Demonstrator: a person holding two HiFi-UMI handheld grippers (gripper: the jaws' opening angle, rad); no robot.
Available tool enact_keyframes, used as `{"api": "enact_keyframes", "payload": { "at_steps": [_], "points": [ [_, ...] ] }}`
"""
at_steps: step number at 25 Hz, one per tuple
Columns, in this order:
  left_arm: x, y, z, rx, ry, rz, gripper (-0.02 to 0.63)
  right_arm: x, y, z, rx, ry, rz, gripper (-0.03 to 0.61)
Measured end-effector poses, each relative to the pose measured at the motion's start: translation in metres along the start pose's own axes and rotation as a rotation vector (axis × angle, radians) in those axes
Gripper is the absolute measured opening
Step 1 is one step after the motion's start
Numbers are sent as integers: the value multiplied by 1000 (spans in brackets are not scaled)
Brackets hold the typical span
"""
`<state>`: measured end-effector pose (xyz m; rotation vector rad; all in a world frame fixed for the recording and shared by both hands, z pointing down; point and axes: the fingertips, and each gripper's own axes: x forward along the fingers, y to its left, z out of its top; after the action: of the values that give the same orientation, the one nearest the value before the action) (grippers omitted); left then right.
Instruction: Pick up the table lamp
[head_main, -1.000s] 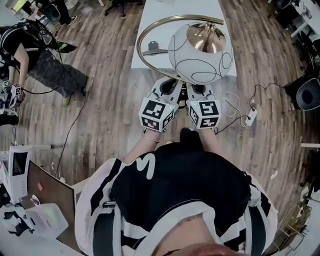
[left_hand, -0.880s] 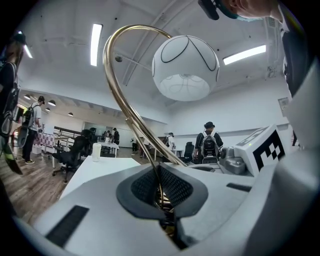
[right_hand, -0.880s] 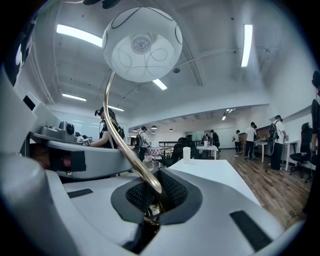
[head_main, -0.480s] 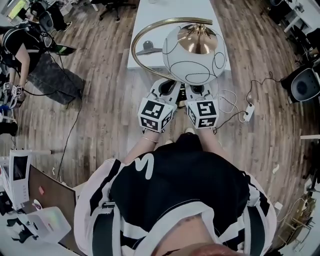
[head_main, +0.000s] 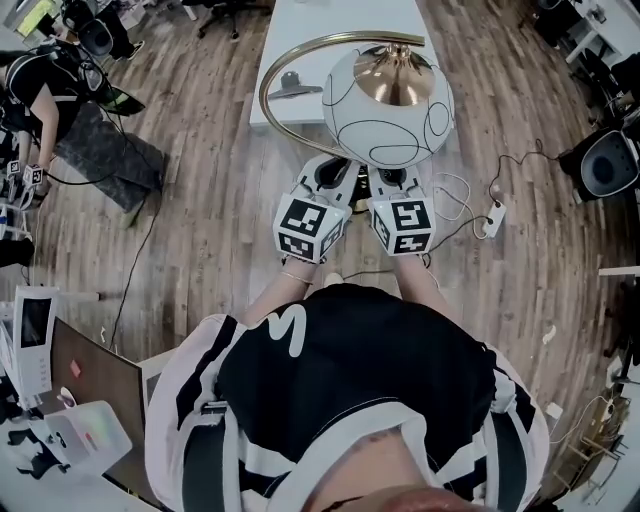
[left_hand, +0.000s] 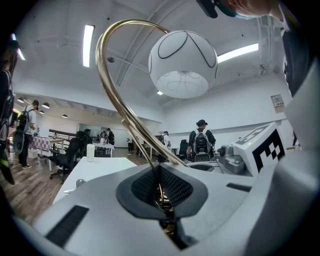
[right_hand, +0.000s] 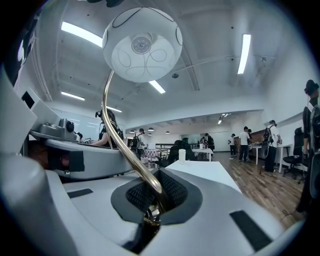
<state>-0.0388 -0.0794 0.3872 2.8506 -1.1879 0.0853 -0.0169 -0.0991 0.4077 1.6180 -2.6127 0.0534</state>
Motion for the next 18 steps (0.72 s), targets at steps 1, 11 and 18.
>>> {"api": "enact_keyframes", "payload": {
  "at_steps": [1, 11, 18],
  "points": [
    [-2, -4, 1, 3, 2, 4, 2, -5, 1, 0, 7, -1, 6, 17],
    [-28, -92, -3, -27, 1, 42, 2, -93, -3, -7, 5, 36, 52, 17],
    [-51, -141, -3, -36, -6, 77, 2, -146, 3, -7, -3, 44, 100, 17]
  ]
}}
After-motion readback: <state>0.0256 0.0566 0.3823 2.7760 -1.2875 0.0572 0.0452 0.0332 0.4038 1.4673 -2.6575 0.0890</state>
